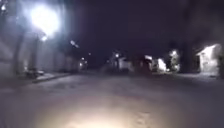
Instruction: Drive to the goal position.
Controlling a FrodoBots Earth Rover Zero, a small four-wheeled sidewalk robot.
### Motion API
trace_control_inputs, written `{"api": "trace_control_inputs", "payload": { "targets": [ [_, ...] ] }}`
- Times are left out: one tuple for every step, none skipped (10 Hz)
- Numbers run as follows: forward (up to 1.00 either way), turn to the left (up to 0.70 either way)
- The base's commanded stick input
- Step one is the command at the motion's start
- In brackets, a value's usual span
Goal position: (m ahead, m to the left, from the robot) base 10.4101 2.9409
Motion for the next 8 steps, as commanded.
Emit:
{"api": "trace_control_inputs", "payload": {
  "targets": [
    [0.70, 0.00],
    [0.70, 0.00],
    [0.70, 0.00],
    [0.70, 0.00],
    [0.70, 0.00],
    [0.70, 0.00],
    [0.70, 0.00],
    [0.70, -0.13]
  ]
}}
